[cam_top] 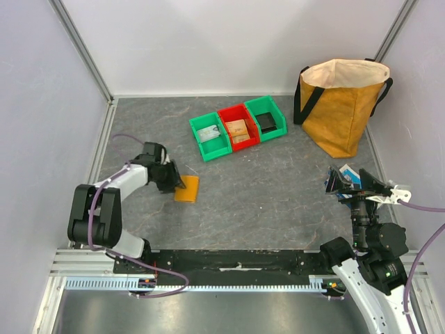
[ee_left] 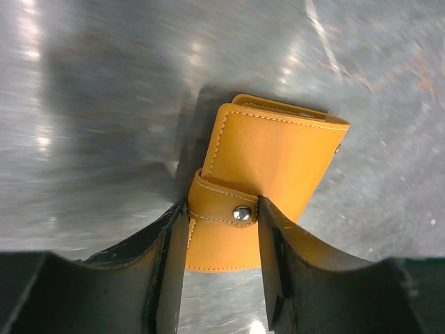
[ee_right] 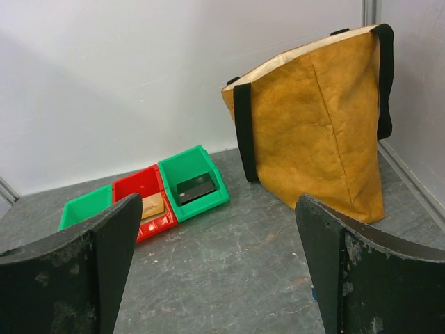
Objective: Take the credit cards out of the card holder
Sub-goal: Move the card holder to the center of the board.
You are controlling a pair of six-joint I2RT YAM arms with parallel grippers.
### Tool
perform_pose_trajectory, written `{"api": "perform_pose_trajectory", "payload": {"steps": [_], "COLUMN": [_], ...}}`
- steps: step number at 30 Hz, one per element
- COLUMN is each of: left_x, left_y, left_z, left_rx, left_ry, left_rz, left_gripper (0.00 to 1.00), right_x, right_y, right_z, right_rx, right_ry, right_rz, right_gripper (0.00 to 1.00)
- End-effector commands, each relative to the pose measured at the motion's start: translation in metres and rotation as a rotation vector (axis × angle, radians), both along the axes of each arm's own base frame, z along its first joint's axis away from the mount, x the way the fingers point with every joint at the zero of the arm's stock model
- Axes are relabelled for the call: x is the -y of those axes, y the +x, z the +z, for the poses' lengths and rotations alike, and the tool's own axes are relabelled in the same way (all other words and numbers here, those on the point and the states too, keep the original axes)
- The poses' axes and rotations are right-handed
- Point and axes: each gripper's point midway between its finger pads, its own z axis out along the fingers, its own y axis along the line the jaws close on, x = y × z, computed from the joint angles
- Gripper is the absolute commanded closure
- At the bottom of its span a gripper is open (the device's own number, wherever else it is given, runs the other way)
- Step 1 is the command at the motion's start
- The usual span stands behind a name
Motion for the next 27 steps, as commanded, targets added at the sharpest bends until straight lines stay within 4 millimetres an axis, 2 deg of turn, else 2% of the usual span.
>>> {"api": "perform_pose_trajectory", "payload": {"steps": [1,5,7,12,17,21,27], "left_x": [0.055,0.089,0.102,0.138,0.175,0.191,0.193], "left_y": [-0.011,-0.022,-0.028,-0.041,-0.052,-0.056,-0.062], "left_z": [0.009,0.012,0.013,0.015,0.02,0.024,0.027], "left_rx": [0.032,0.054,0.066,0.08,0.099,0.122,0.152], "left_ry": [-0.141,-0.21,-0.224,-0.278,-0.364,-0.4,-0.408], "left_rz": [0.012,0.043,0.044,0.02,0.002,0.0,-0.009], "left_gripper": [0.53,0.52,0.52,0.51,0.49,0.44,0.38], "right_x": [-0.006,-0.024,-0.036,-0.072,-0.11,-0.144,-0.189], "right_y": [-0.001,0.01,0.018,0.042,0.055,0.061,0.056], "right_z": [0.005,-0.001,-0.011,-0.045,-0.083,-0.122,-0.174], "right_rx": [0.003,-0.096,-0.188,-0.364,-0.508,-0.624,-0.768], "right_ry": [-0.018,-0.024,-0.013,-0.018,0.008,0.058,0.274], "right_rz": [0.034,0.107,0.146,0.268,0.418,0.557,0.747], "right_gripper": [0.02,0.02,0.02,0.02,0.02,0.02,0.02]}}
